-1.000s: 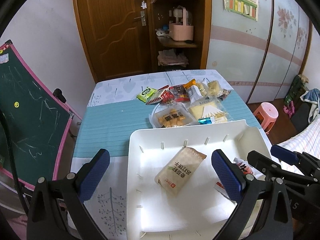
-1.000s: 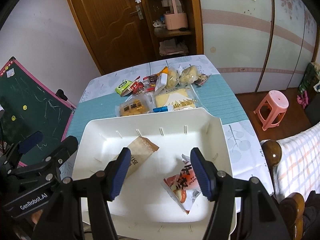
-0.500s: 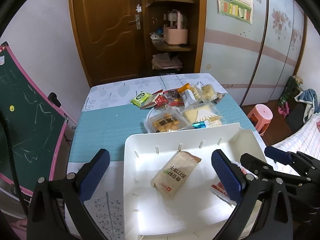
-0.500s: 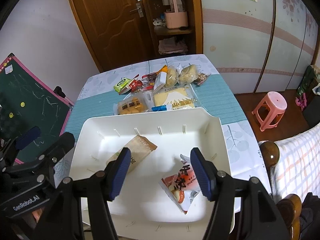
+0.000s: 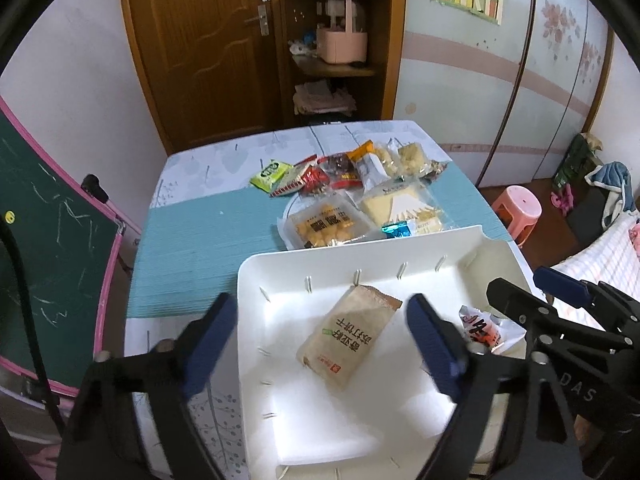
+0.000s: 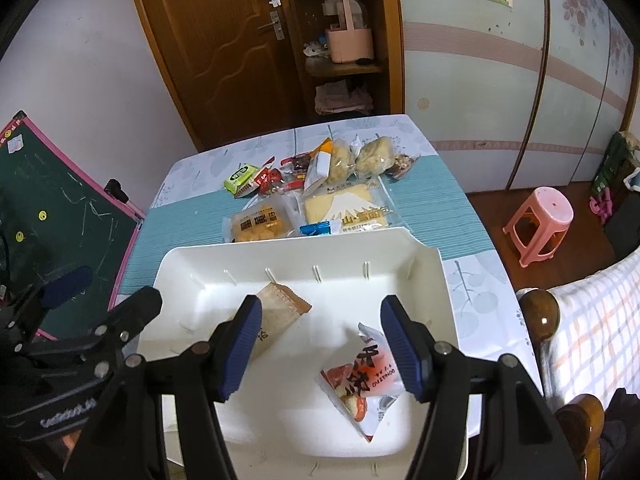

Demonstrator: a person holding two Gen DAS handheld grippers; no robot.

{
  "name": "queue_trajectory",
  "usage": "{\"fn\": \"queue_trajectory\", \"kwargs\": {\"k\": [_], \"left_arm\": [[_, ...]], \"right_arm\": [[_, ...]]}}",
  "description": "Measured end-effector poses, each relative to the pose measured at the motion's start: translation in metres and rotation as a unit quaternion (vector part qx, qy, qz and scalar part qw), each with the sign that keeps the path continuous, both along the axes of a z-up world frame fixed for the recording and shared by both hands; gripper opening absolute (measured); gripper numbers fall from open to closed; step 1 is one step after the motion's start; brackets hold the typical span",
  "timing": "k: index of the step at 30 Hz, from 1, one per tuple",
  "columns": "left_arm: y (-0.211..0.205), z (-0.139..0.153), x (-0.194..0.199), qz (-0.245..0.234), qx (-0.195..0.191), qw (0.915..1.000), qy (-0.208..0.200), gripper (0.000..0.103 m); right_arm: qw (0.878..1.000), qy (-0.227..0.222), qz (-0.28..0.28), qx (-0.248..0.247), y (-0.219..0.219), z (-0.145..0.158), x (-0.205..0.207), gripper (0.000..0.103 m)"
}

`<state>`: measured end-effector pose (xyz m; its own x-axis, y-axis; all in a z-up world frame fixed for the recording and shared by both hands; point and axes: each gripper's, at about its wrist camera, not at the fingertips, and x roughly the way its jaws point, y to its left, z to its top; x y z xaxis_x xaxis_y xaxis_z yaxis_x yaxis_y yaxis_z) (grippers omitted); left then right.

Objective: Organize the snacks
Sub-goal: 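Grasp the green wafer packet with the left gripper while the right grasps the orange-and-white bag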

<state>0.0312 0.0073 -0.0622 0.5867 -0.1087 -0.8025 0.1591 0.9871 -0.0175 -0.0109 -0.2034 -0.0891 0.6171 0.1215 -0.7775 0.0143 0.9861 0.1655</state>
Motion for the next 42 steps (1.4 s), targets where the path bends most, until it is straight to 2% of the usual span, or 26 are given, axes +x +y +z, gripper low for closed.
{"fn": "queue_trajectory", "kwargs": {"k": [6, 8, 12, 15, 18, 23, 25, 28, 31, 34, 37, 42], "left_arm": [[0.005, -0.006, 0.015, 0.012, 0.006, 0.9998, 0.016, 0.079], [0.008, -0.001, 0.023, 0.015, 0.009, 0.9998, 0.013, 0.079], [0.018, 0.021, 0.043, 0.027, 0.013, 0.9995, -0.008, 0.079], [0.026, 0.046, 0.060, 0.033, 0.016, 0.9988, -0.034, 0.079], [0.032, 0.072, 0.080, 0.036, 0.019, 0.9978, -0.053, 0.084], [0.038, 0.113, 0.121, 0.048, 0.041, 0.9948, -0.080, 0.086], [0.039, 0.126, 0.137, 0.046, 0.037, 0.9951, -0.080, 0.086], [0.039, 0.139, 0.158, 0.047, 0.036, 0.9947, -0.084, 0.086], [0.033, 0.149, 0.186, 0.048, 0.070, 0.9910, -0.104, 0.086], [0.029, 0.146, 0.213, 0.053, 0.090, 0.9896, -0.099, 0.086], [0.030, 0.124, 0.248, 0.051, 0.088, 0.9931, -0.059, 0.086], [0.038, 0.050, 0.307, 0.030, 0.101, 0.9942, 0.021, 0.086]], "right_arm": [[1.000, 0.003, 0.001, -0.002, 0.000, -0.001, 0.006, 0.062], [1.000, 0.006, 0.005, -0.005, -0.001, 0.000, 0.011, 0.062], [0.999, 0.010, 0.024, -0.045, 0.001, 0.010, 0.027, 0.062], [0.997, -0.009, 0.031, -0.069, -0.004, 0.028, 0.039, 0.062], [0.997, -0.023, 0.034, -0.071, -0.014, 0.050, 0.057, 0.062], [0.992, -0.072, 0.024, -0.104, -0.029, 0.101, 0.087, 0.062], [0.989, -0.088, 0.015, -0.119, -0.034, 0.123, 0.102, 0.062], [0.988, -0.094, 0.008, -0.119, -0.042, 0.141, 0.125, 0.062], [0.990, -0.090, 0.003, -0.110, -0.049, 0.149, 0.153, 0.062], [0.993, -0.075, 0.004, -0.094, -0.051, 0.146, 0.179, 0.062], [0.995, -0.057, 0.016, -0.083, -0.045, 0.131, 0.205, 0.062], [0.996, -0.004, 0.045, -0.080, -0.018, 0.079, 0.245, 0.060]]}}
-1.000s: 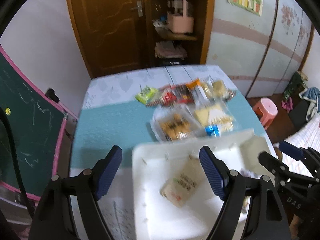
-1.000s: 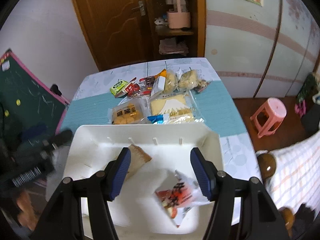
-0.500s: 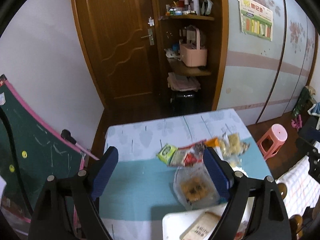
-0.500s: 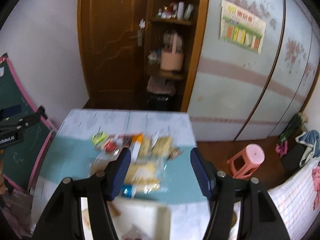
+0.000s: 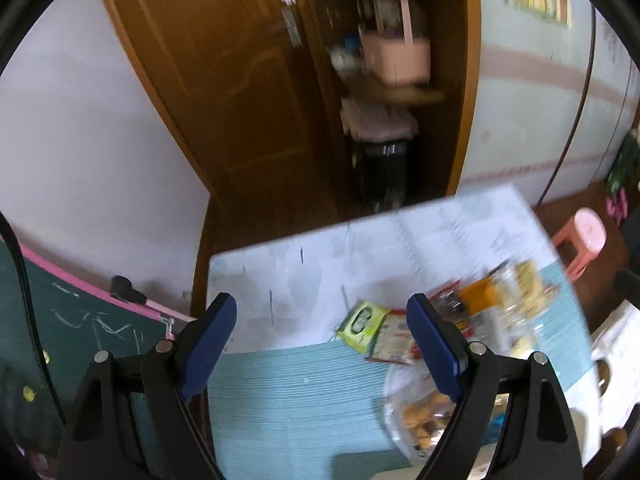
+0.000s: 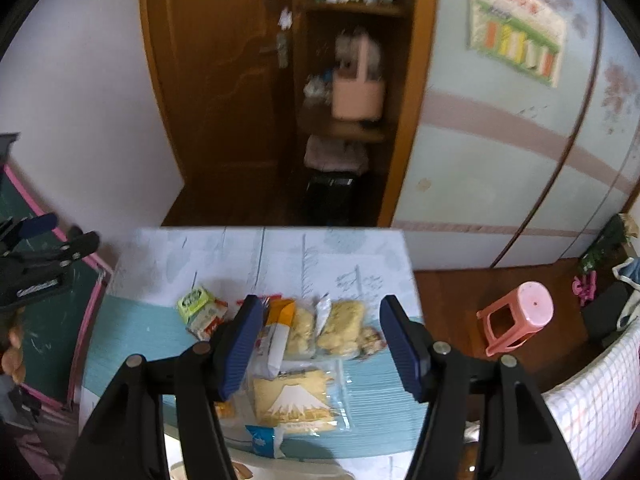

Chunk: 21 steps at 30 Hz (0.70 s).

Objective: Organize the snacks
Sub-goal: 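Grasp the green wafer packet with the left gripper while the right grasps the orange-and-white bag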

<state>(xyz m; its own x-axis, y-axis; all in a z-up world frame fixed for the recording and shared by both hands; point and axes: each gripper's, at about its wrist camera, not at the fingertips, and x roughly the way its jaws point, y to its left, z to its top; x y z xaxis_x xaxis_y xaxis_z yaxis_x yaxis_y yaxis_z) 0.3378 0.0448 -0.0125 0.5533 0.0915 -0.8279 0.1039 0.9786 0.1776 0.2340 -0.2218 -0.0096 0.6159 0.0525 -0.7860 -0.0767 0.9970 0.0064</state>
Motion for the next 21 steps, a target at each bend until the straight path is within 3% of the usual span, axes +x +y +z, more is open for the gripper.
{"fn": "queue_trajectory", "kwargs": {"k": [4, 11, 17, 21], "left_arm": [[0.011, -0.064, 0.027, -0.012, -0.021, 0.9980, 0.058, 0.086], [0.004, -0.154, 0.055, -0.041, -0.002, 0.9931, 0.110, 0.082], [-0.003, -0.197, 0.066, -0.050, 0.012, 0.9894, 0.136, 0.082], [-0.005, -0.207, 0.068, -0.053, 0.017, 0.9880, 0.144, 0.082]], "right_arm": [[0.998, 0.057, 0.009, 0.022, 0.015, -0.050, 0.027, 0.057], [0.984, 0.164, 0.001, 0.069, 0.023, -0.137, 0.058, 0.044], [0.979, 0.191, 0.009, 0.072, 0.032, -0.165, 0.063, 0.043], [0.976, 0.205, 0.018, 0.066, 0.043, -0.180, 0.064, 0.043]]}}
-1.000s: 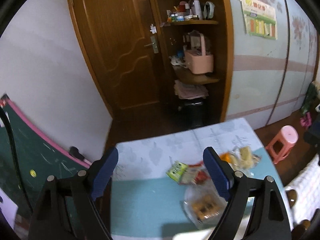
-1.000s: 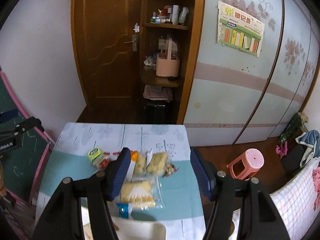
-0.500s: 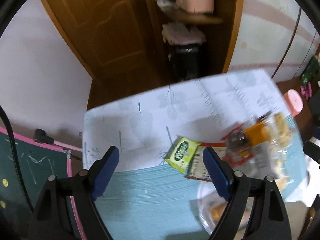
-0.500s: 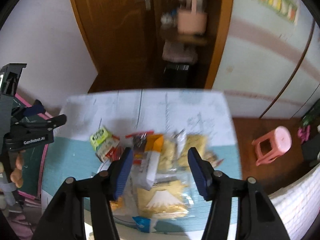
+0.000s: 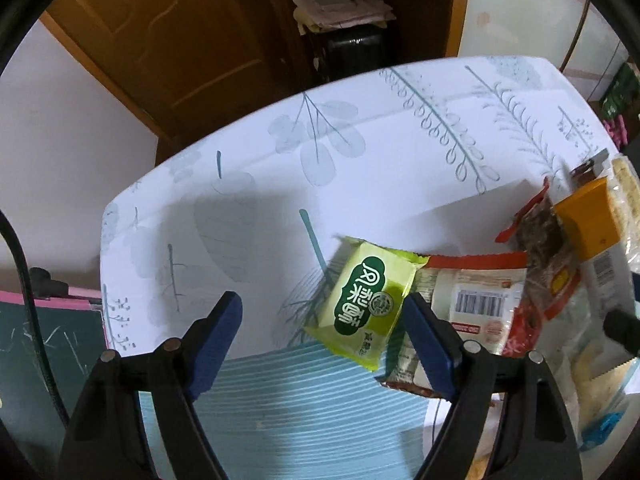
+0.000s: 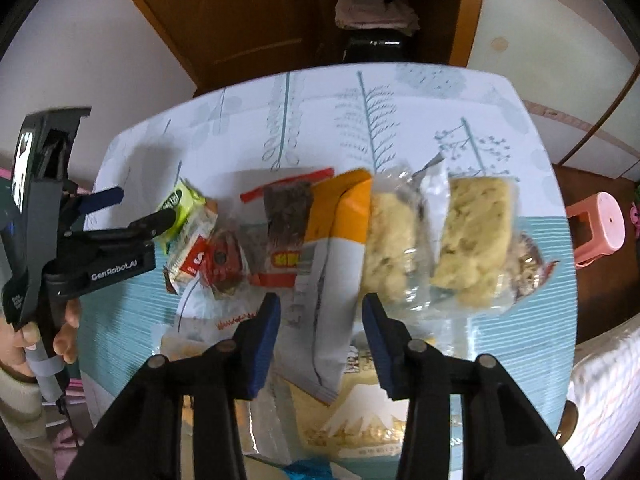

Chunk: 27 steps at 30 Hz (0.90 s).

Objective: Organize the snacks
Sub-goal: 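Grasp the green wafer packet with the left gripper while the right grasps the orange-and-white bag, then carry both packets over the white tray and release them inside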

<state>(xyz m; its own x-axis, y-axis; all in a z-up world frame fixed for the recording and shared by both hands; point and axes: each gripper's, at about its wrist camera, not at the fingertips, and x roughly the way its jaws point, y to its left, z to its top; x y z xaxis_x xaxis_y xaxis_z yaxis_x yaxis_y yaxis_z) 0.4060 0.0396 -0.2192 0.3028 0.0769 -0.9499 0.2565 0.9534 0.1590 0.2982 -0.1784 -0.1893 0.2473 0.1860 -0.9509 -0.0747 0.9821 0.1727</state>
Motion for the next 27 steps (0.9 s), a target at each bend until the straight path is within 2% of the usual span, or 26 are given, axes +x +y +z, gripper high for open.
{"fn": "queue_trajectory", "kwargs": {"k": [3, 4, 5, 6, 7, 9, 10, 15, 18, 21, 24, 27], "left_arm": [[0.000, -0.008, 0.000, 0.001, -0.005, 0.9999, 0.010, 0.081], [-0.001, -0.010, 0.000, -0.001, -0.007, 0.9999, 0.014, 0.074], [-0.001, -0.013, 0.001, -0.002, -0.007, 0.9998, 0.018, 0.059], [-0.002, -0.016, 0.000, -0.005, -0.013, 0.9995, 0.028, 0.054], [-0.002, -0.015, 0.000, -0.005, -0.023, 0.9994, 0.024, 0.040], [-0.001, -0.017, -0.001, -0.001, -0.028, 0.9992, 0.030, 0.038], [0.000, -0.018, -0.002, 0.001, -0.028, 0.9992, 0.029, 0.038], [0.006, -0.012, -0.013, 0.026, -0.018, 0.9992, 0.024, 0.037], [0.013, 0.010, -0.024, 0.047, -0.023, 0.9986, 0.004, 0.037], [0.016, 0.047, -0.041, 0.055, -0.028, 0.9976, -0.031, 0.037], [0.017, 0.096, -0.069, 0.048, -0.038, 0.9953, -0.075, 0.037], [0.010, 0.147, -0.107, 0.037, -0.066, 0.9911, -0.110, 0.037]], "right_arm": [[1.000, 0.014, 0.005, 0.002, 0.005, -0.011, 0.000, 0.039], [1.000, 0.021, 0.006, 0.005, 0.006, -0.016, -0.001, 0.033], [1.000, 0.023, 0.006, 0.009, 0.006, -0.019, -0.002, 0.032], [1.000, 0.024, 0.005, 0.015, 0.006, -0.021, -0.004, 0.031], [0.999, 0.023, 0.006, 0.022, 0.006, -0.022, -0.005, 0.029], [0.999, 0.023, 0.007, 0.037, 0.004, -0.021, -0.007, 0.025], [0.999, 0.021, 0.009, 0.046, 0.004, -0.019, -0.009, 0.019], [0.998, -0.007, 0.017, 0.053, 0.002, 0.002, -0.028, 0.019], [0.998, -0.032, 0.015, 0.060, -0.002, 0.020, -0.041, 0.019], [0.995, -0.064, 0.008, 0.075, -0.008, 0.047, -0.058, 0.019], [0.991, -0.100, 0.002, 0.089, -0.013, 0.079, -0.080, 0.019], [0.985, -0.145, 0.003, 0.094, -0.016, 0.113, -0.109, 0.019]]}}
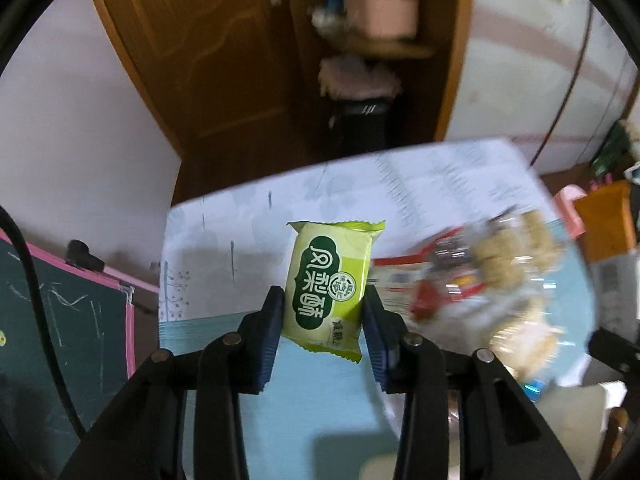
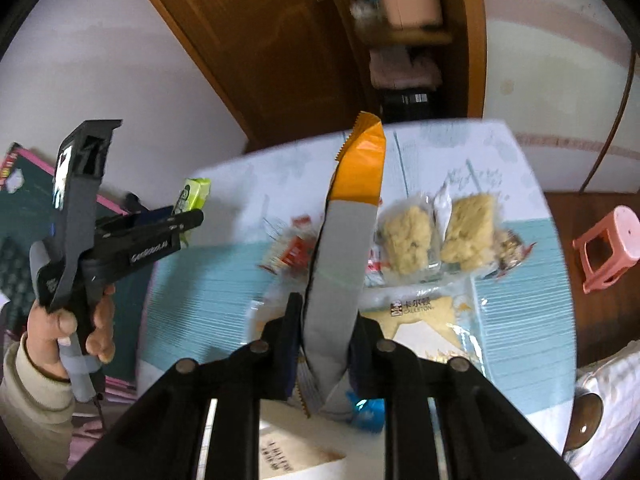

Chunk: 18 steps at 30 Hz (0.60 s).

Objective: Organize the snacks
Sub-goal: 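Carry both packets over the white tray and release them inside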

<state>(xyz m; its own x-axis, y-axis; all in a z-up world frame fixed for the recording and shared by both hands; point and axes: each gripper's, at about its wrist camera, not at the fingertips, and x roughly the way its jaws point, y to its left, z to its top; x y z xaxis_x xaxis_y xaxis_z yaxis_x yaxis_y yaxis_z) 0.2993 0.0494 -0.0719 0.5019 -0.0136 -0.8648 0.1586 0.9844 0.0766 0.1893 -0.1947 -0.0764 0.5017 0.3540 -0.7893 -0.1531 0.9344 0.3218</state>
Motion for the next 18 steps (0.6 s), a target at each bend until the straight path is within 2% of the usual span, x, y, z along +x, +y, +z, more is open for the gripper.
{"fn": "queue_trajectory", "kwargs": {"k": [5, 9, 12, 15, 18], "left_arm": [[-0.015, 0.066, -0.073, -0.031, -0.029, 0.9977, -0.053, 0.037], [-0.020, 0.095, -0.132, -0.043, -0.074, 0.9937, -0.072, 0.037], [-0.021, 0.102, -0.175, -0.051, -0.098, 0.9896, -0.092, 0.037], [-0.026, 0.096, -0.214, -0.051, -0.090, 0.9872, -0.122, 0.037], [-0.031, 0.082, -0.246, -0.042, -0.082, 0.9872, -0.130, 0.037]], "right_arm": [[0.998, -0.066, -0.002, 0.003, -0.003, 0.049, -0.056, 0.019], [0.993, -0.118, -0.014, -0.008, -0.005, 0.076, -0.105, 0.019], [0.987, -0.156, -0.021, -0.015, -0.008, 0.086, -0.144, 0.019], [0.982, -0.186, -0.030, -0.023, -0.009, 0.087, -0.179, 0.019], [0.978, -0.201, -0.043, -0.042, -0.006, 0.078, -0.204, 0.019]]}}
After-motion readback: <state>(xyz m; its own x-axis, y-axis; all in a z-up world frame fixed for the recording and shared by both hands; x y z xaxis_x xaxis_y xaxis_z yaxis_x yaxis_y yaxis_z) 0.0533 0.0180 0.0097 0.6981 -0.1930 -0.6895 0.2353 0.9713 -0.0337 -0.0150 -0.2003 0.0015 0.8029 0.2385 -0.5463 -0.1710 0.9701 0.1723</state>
